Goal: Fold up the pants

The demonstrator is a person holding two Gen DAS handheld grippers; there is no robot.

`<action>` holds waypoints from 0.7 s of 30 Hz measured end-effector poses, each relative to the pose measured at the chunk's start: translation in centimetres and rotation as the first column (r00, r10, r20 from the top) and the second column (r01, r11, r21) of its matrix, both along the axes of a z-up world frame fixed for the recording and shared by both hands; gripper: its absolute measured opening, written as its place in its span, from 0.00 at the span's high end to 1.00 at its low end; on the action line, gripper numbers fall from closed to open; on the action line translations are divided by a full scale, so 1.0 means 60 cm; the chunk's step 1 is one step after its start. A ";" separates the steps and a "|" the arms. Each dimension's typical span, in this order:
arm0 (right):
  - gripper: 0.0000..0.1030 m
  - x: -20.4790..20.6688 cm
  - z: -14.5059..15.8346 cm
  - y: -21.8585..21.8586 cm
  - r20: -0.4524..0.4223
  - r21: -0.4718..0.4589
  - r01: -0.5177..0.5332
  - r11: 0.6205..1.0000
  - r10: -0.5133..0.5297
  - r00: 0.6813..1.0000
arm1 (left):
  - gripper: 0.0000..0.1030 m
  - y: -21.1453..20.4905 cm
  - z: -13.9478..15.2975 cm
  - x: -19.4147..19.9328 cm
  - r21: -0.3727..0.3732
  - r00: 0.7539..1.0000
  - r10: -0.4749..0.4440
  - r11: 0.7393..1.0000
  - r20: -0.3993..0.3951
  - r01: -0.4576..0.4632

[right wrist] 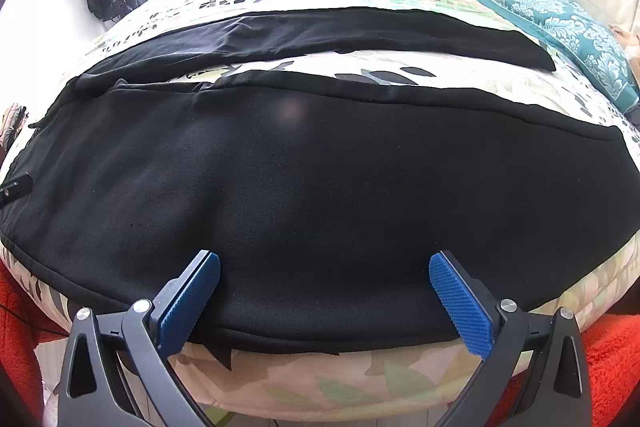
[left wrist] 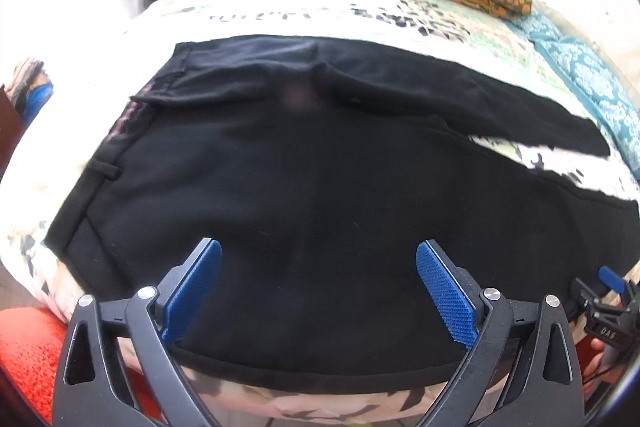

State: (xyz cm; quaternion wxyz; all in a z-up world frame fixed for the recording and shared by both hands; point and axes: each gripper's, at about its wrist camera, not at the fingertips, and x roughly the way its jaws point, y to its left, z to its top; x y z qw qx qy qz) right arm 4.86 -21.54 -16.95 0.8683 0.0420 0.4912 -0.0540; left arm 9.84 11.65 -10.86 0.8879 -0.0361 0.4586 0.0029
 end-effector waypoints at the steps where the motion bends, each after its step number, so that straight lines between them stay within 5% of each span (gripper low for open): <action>1: 0.00 0.000 0.000 0.000 -0.001 0.000 -0.001 1.000 0.001 1.000 | 0.04 0.028 0.010 0.002 -0.021 0.999 0.037 0.999 0.017 -0.037; 5: 0.00 0.001 0.000 0.001 -0.004 -0.004 0.000 1.000 0.000 1.000 | 0.04 0.179 0.019 -0.004 -0.153 0.969 0.247 0.958 0.018 -0.242; 9: 0.00 0.003 0.000 0.000 -0.011 -0.005 0.006 1.000 -0.006 1.000 | 0.04 0.286 0.004 -0.018 -0.191 0.930 0.367 0.911 -0.034 -0.366; 13: 0.00 0.006 0.001 0.001 -0.017 -0.007 0.015 1.000 -0.016 1.000 | 0.04 0.316 -0.035 -0.022 -0.195 0.910 0.389 0.890 -0.143 -0.411; 17: 0.00 0.006 0.001 -0.001 -0.018 -0.003 0.021 1.000 -0.021 1.000 | 0.04 0.335 -0.067 -0.032 -0.183 0.850 0.483 0.835 -0.209 -0.519; 21: 0.00 0.004 0.001 -0.001 -0.014 -0.002 0.018 1.000 -0.018 1.000 | 0.05 0.347 -0.068 -0.025 -0.281 0.863 0.464 0.817 -0.199 -0.504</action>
